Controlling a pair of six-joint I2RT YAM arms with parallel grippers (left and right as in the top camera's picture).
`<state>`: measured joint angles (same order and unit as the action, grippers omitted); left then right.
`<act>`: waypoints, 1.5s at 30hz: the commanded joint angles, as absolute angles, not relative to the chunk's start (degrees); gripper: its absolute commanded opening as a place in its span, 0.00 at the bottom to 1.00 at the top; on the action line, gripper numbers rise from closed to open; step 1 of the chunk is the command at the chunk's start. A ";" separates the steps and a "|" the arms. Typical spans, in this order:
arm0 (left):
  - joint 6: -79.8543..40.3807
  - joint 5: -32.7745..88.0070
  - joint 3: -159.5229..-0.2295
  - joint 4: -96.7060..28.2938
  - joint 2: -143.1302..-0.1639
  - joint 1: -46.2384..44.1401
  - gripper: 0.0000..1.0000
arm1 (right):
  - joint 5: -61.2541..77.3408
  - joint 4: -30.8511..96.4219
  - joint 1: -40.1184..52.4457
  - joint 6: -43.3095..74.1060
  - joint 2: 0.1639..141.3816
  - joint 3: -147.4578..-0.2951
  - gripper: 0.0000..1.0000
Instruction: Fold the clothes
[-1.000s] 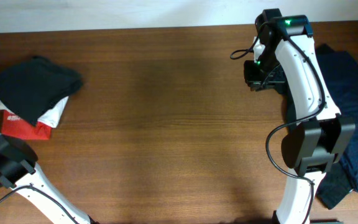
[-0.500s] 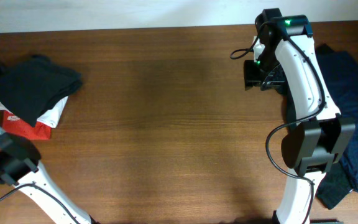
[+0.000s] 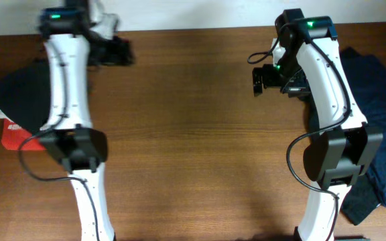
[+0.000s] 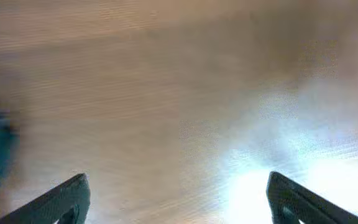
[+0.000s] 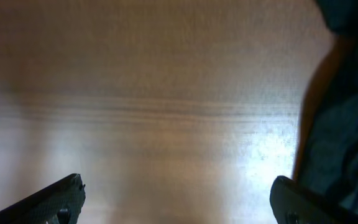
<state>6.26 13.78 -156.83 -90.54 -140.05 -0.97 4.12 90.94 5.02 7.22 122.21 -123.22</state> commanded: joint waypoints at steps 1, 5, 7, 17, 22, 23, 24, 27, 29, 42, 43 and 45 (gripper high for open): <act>6.00 6.55 -156.44 -96.73 -141.56 -6.50 0.99 | 4.69 93.58 4.67 6.17 122.19 -123.00 0.99; 4.03 6.42 -152.55 -96.75 -141.49 -9.98 0.99 | 13.21 97.36 2.20 0.51 122.17 -122.93 0.99; 3.64 6.39 -149.67 -96.75 -140.84 -10.66 0.99 | 15.49 97.36 0.32 0.43 121.78 -122.83 0.99; 3.64 6.13 -118.13 -96.68 -124.22 -10.33 0.99 | 12.64 96.49 -2.33 0.38 106.26 -105.23 0.99; 2.46 6.13 -108.77 -91.79 -110.00 -10.28 0.99 | 12.62 87.37 -2.33 0.80 92.62 -92.33 0.99; 2.09 6.11 -105.65 -88.88 -104.31 -10.28 0.99 | 12.62 83.64 -2.33 0.93 86.96 -87.55 0.99; 2.11 6.04 -103.79 -87.02 -101.16 -10.28 0.99 | 12.62 81.73 -2.33 0.91 83.99 -85.12 0.99; 1.91 4.40 -96.31 -79.40 -89.80 -10.31 0.99 | 12.10 76.27 -2.33 0.91 74.81 -78.17 0.99; 1.67 3.33 -89.65 -72.95 -80.77 -10.28 0.99 | 10.46 72.31 -2.33 0.91 67.29 -73.34 0.99; 0.67 3.16 -61.65 -49.10 -42.72 -10.28 0.99 | 9.41 66.00 -2.33 0.84 45.30 -64.73 0.99; 0.64 3.18 -61.65 -49.10 -42.17 -10.28 0.99 | 9.41 66.00 -2.33 0.86 45.41 -64.71 0.99; 0.64 3.18 -61.65 -49.10 -41.50 -10.28 0.99 | 9.41 66.00 -2.33 0.86 45.89 -64.71 0.99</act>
